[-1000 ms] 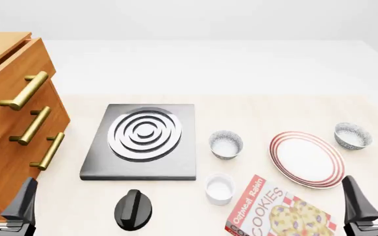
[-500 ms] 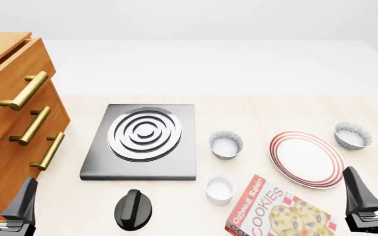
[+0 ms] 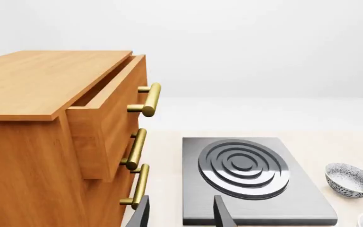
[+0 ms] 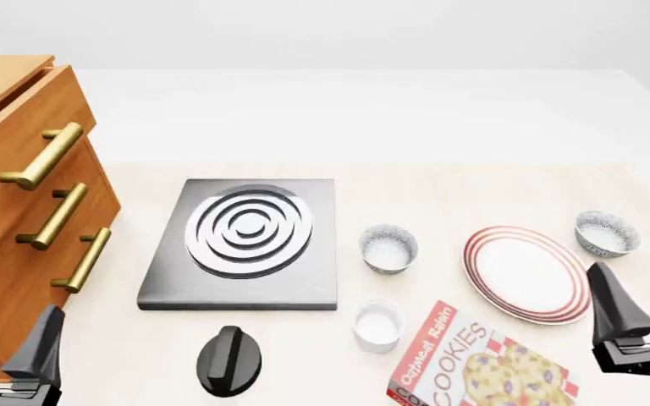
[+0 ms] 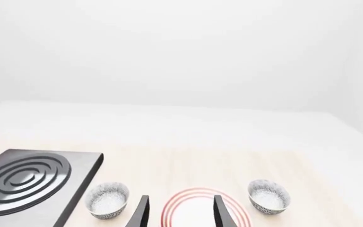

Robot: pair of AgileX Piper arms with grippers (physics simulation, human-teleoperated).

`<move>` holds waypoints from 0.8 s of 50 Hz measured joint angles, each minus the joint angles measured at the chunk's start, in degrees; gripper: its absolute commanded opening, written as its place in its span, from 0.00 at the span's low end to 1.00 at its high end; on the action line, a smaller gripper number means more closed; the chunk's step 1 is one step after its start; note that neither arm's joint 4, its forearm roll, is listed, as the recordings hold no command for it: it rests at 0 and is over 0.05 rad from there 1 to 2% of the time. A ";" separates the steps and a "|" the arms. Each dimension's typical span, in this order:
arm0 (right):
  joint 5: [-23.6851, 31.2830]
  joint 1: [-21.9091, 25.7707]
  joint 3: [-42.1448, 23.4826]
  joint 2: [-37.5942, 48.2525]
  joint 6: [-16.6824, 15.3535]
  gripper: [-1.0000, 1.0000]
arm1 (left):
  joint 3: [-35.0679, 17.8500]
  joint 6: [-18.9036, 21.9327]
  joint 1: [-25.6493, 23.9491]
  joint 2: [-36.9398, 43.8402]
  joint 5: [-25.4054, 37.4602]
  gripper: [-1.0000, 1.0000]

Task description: Pick the akita bowl next to the plate and place it on the plate.

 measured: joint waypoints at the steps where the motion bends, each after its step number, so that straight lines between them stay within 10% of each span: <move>1: -0.25 0.03 -0.09 0.35 0.03 1.00 | 0.00 0.00 0.00 0.00 0.00 1.00; 40: -9.63 0.10 -3.06 14.03 1.13 1.00 | 0.00 0.00 0.00 0.00 0.00 1.00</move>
